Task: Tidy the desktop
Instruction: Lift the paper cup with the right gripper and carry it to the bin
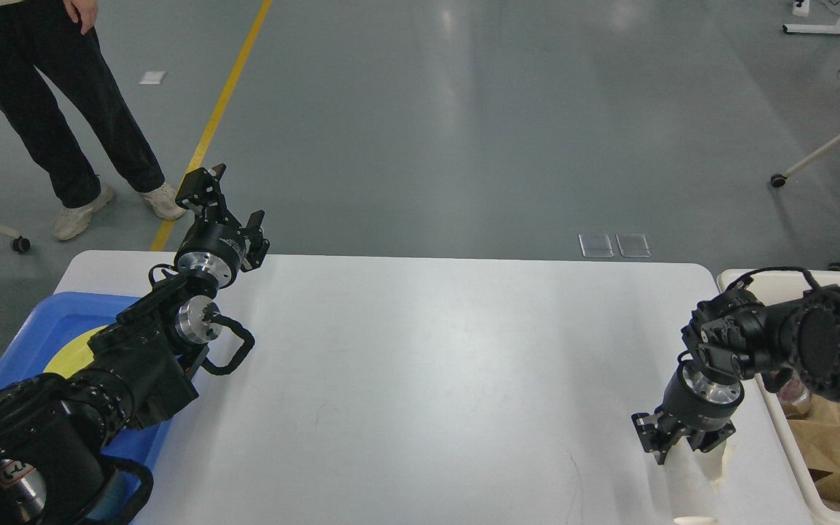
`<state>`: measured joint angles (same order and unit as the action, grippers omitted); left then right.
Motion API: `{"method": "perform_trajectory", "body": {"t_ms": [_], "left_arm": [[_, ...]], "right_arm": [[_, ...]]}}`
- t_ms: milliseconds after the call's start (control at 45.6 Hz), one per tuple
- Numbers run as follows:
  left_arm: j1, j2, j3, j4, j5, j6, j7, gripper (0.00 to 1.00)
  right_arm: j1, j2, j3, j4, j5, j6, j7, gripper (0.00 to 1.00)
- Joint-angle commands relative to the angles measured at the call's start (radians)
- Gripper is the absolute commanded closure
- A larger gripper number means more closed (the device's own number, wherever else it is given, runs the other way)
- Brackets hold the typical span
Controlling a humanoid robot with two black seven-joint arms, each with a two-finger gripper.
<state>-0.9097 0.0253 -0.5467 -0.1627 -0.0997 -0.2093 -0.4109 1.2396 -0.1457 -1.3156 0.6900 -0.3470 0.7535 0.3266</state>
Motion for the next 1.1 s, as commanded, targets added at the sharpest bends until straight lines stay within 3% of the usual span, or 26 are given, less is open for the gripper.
{"method": "perform_trajectory", "body": {"t_ms": [0, 219, 614, 745, 1074], "left_arm": [[0.000, 0.001, 0.001, 0.000, 0.000, -0.001, 0.000, 0.04], [0.000, -0.001, 0.001, 0.000, 0.000, -0.001, 0.000, 0.04], [0.000, 0.001, 0.001, 0.000, 0.000, 0.001, 0.000, 0.04], [0.000, 0.001, 0.001, -0.001, 0.000, 0.001, 0.001, 0.04], [0.000, -0.001, 0.001, -0.001, 0.000, -0.001, 0.001, 0.04]], "right_arm": [[0.063, -0.002, -0.002, 0.002, 0.002, 0.023, 0.000, 1.00], [0.250, -0.018, -0.001, 0.002, 0.000, 0.206, 0.003, 1.00], [0.644, -0.023, -0.001, -0.007, 0.006, 0.206, 0.008, 1.00], [0.744, -0.080, -0.004, -0.017, 0.002, 0.206, 0.006, 1.00], [0.650, -0.254, -0.065, -0.181, 0.010, 0.206, -0.001, 1.00]]}}
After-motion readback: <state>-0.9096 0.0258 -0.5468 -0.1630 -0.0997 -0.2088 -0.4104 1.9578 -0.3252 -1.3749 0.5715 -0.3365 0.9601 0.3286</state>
